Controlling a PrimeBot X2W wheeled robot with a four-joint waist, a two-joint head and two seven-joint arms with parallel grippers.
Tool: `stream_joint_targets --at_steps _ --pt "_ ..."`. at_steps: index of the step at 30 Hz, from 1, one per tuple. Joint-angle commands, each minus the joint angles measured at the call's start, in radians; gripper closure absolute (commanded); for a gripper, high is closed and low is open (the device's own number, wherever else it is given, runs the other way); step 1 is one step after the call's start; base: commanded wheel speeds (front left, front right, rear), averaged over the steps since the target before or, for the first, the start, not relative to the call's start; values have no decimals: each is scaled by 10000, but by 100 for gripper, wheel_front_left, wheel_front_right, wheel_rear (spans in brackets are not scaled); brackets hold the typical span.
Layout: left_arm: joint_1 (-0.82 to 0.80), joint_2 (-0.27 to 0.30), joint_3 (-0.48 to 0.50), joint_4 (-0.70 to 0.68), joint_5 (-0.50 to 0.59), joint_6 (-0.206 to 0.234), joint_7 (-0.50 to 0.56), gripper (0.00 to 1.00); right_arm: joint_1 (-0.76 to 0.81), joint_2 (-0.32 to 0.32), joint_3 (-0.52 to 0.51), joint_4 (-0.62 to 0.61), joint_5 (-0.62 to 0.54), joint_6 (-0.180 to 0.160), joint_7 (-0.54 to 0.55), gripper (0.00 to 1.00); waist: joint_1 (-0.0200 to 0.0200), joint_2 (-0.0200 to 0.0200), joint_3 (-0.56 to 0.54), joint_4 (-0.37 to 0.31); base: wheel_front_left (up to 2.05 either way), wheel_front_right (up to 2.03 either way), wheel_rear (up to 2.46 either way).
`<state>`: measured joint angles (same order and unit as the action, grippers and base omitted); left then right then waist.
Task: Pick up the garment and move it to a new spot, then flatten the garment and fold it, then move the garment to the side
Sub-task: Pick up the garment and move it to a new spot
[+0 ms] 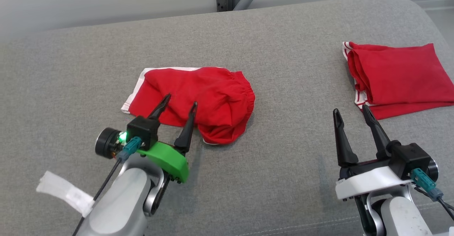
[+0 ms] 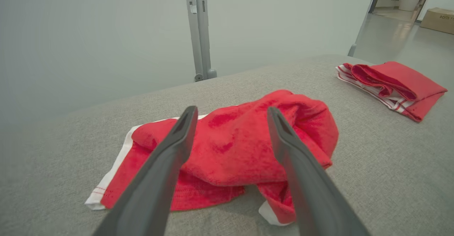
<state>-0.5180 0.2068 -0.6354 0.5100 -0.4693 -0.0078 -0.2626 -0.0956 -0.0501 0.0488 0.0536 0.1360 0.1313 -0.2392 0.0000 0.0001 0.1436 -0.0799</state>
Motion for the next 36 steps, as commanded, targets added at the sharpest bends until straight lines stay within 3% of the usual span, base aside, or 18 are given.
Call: stream_joint_targets --at_steps 1,8,15,22,36 --pt "298 83 176 -158 133 108 -25 0 153 -10 -20 10 -50 -12 12 0 0 -1 -88 89 0 0 0" --pt "2229 125 1913 -1719 277 905 -26 0 427 -8 -19 50 -55 -12 -46 0 0 -1 -318 232 0 0 0" --pt "4177 -78 3336 -3098 805 1233 -26 0 803 -8 -166 97 17 -12 -88 0 0 -1 -574 455 0 0 0" --pt "5130 -589 4147 -3486 1187 1101 -26 0 1050 -10 -82 226 259 -12 -126 0 0 -1 -776 678 0 0 0" --pt "5330 -1109 4959 -3380 1843 525 -27 0 798 -10 118 703 446 -13 -217 0 0 -1 -848 716 0 0 0"
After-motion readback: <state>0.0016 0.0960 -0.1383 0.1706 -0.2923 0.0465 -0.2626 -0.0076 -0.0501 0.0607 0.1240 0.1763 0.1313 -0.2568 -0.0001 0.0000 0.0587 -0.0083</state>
